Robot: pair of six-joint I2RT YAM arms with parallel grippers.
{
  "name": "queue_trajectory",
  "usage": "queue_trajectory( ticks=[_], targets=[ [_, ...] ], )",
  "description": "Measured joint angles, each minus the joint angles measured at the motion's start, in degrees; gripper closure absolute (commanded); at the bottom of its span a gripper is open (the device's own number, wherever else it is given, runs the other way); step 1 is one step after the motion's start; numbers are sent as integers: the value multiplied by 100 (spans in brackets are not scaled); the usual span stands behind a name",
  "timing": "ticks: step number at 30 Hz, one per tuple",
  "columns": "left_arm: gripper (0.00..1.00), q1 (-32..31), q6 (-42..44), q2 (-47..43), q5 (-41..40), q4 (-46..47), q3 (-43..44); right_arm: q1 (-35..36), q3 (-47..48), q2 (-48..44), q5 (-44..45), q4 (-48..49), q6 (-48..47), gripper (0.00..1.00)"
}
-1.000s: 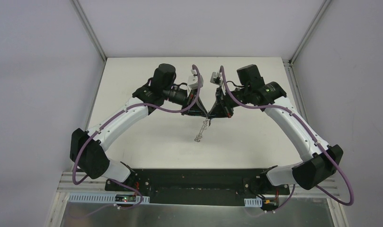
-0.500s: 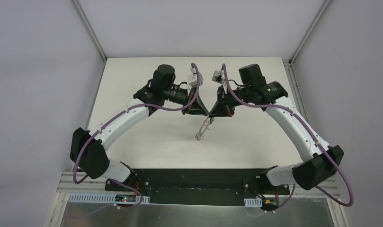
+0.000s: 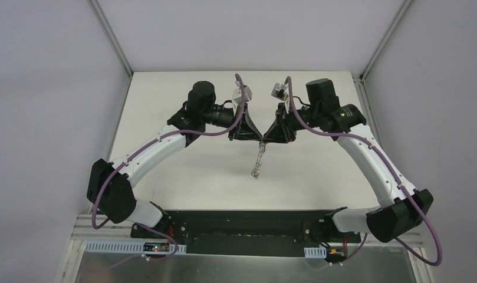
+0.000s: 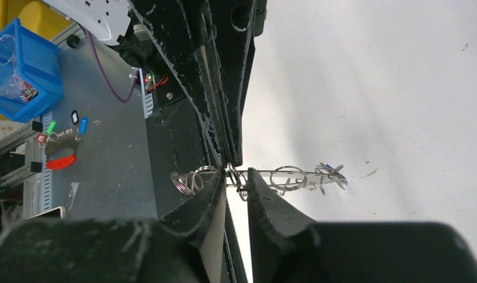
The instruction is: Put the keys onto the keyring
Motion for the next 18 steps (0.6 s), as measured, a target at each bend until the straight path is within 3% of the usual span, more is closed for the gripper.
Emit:
queue_trajectory(
  ticks=[5,11,18],
  targets=[
    [100,94,-1174,-11,-22,1342,-424,-210,-275,-278,-42,448,227,62],
    [100,184,-2629,-11,-116,2887,-750,-411,-507,-647,-59,896,496,62],
    [100,186,-3220,-9,-212,3560,-811,-426,-546,-673,-98,1189,684,64]
  ],
)
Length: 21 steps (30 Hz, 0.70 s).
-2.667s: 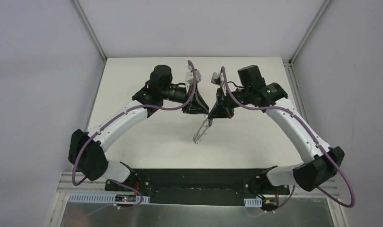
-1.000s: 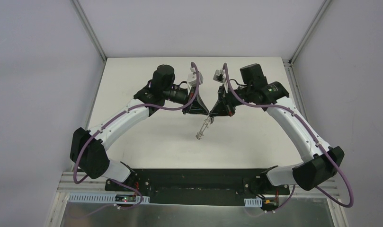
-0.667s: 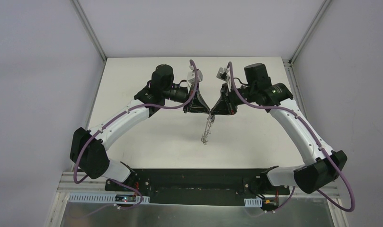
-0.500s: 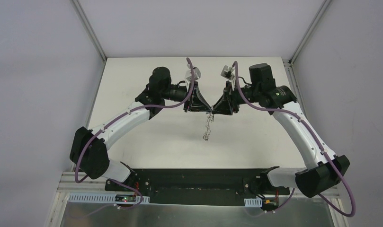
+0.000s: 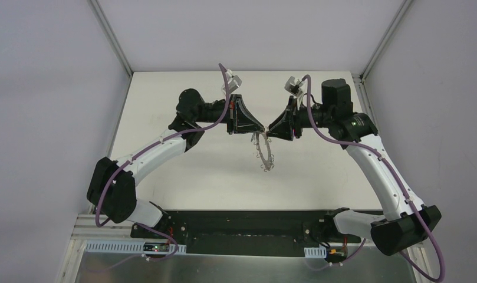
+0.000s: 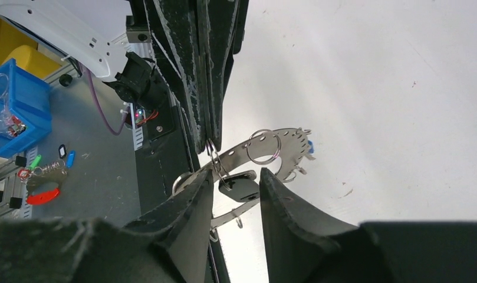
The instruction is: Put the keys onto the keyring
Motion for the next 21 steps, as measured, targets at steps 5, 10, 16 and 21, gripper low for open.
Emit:
queue_trajectory(
  ticks=[5,10,16,21],
  targets=[
    [100,-2,-103,0,-7,87,-92,0,0,15,-157,125,96,68],
    [100,-2,-146,11,-11,94,-103,0,0,57,-378,173,168,81],
    [100,-2,-195,96,-7,190,-103,0,-26,107,-518,223,203,97],
    [100,4,-227,140,7,201,-103,-4,-37,140,-546,205,175,100]
  ],
)
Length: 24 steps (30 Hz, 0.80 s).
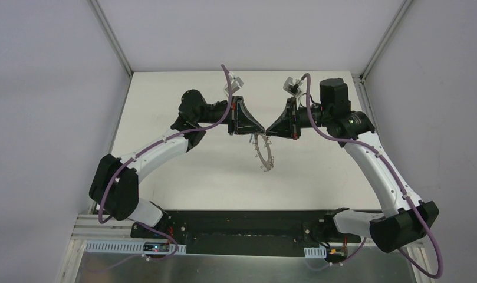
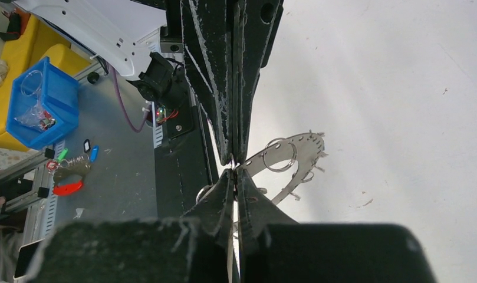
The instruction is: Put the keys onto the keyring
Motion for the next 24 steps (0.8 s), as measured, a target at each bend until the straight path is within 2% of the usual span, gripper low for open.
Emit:
queue_trajectory(
  ticks=[1,5,8,14,24],
  targets=[
    [99,-2,9,9,13,-4,0,9,7,0,26,-52,-66,100],
    [82,-2,374,15,101,-348,15,223,151,0,442,-472,-535,100],
    [74,-4,1121,-22,151,-1185,153,498,321,28,874,-946,-968,100],
    [69,-52,2833,-166,131,-3176,767,798,584,208,1244,-1486,-1401,100],
    [70,-282,4299,-186,24,-4638,1043,903,608,422,1276,-1838,-1506,100]
  ],
)
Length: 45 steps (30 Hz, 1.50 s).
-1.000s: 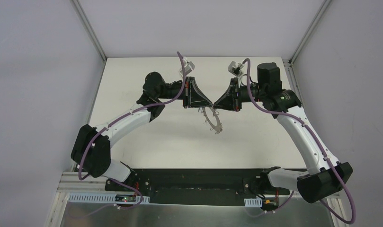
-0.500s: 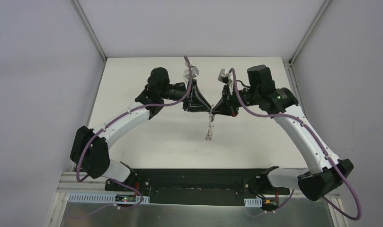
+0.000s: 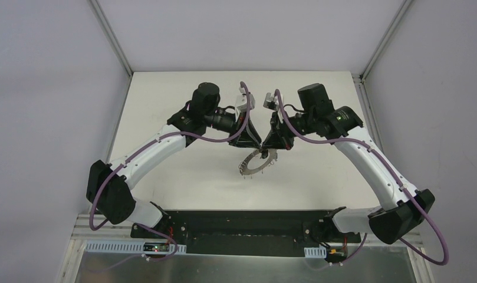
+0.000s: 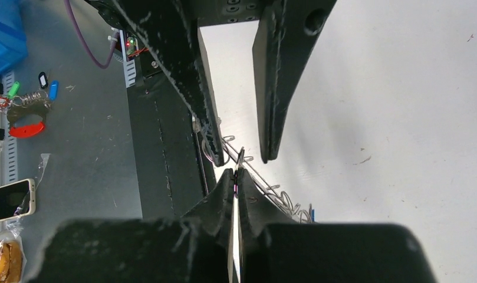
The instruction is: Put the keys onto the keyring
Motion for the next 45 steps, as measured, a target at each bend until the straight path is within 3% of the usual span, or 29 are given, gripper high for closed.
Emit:
queue_trajectory(
  ticks=[10,16,23,27,32,38,45],
  targets=[
    [85,-74,396,2,0,-389,111,0,0,17,-9,-7,4,100],
    [100,-74,442,52,11,-444,175,0,0,61,-26,-7,24,100],
    [100,-74,439,66,127,-505,184,-22,0,79,-33,-9,138,100],
    [100,-70,365,66,129,-372,179,-157,-4,68,-142,37,317,82],
    [100,-20,-586,52,181,743,-133,-640,-256,-243,-428,516,612,65],
    [100,76,-2280,52,282,2459,-603,-1021,-715,-815,-706,1047,872,58],
    [100,92,-3480,61,284,3858,-717,-1054,-754,-852,-922,1314,933,57]
  ],
)
